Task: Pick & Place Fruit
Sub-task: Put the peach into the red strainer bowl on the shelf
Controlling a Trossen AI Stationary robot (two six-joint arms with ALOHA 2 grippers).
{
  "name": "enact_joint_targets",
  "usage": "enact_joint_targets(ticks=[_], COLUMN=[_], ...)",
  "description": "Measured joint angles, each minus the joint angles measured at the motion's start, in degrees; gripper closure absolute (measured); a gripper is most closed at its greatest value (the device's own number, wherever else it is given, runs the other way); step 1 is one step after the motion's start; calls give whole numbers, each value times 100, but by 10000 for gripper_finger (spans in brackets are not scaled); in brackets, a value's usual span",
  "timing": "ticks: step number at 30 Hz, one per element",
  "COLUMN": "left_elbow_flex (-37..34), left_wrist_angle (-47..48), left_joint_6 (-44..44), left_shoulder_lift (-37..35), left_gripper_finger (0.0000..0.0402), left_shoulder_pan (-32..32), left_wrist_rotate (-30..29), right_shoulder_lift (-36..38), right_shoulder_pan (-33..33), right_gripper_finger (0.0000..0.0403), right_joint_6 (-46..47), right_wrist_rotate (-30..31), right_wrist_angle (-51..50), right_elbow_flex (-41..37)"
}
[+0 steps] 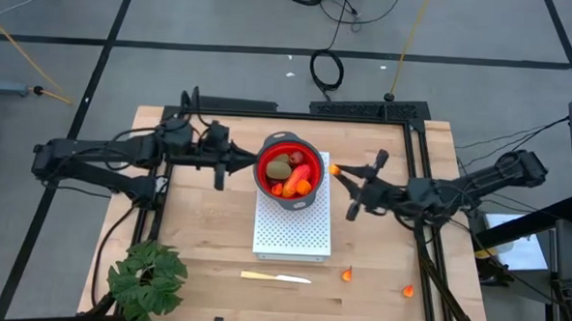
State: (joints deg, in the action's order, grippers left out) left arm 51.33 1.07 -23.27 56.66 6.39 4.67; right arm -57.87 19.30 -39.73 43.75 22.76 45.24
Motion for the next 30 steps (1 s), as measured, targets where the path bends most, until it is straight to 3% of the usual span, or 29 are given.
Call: enact_joint_targets(ticks=[10, 17, 23, 30], left_elbow_flex=[3, 13, 247, 525], left_wrist_angle=[-922, -1680, -1830, -1898], left_joint_6=[-554, -1030, -1182, -1276], left_shoulder_lift=[646, 1004, 1336, 1660], left_gripper_finger=[254, 186, 153, 142], left_shoulder_pan=[1, -4, -52, -55], left_wrist_rotate=[-6, -11, -12, 0], right_shoulder_lift=[-1031, -1599, -2006, -2496], right_shoulder_pan=[-236, -400, -504, -628], right_gripper_finger=[337, 337, 337, 337], right_joint_6=[-1397, -1719, -1843, -1552], right_wrist_rotate=[-28, -31, -18, 10], right_wrist_angle=[-4, 12, 7, -1], right_elbow_flex=[833, 1209, 1588, 2093])
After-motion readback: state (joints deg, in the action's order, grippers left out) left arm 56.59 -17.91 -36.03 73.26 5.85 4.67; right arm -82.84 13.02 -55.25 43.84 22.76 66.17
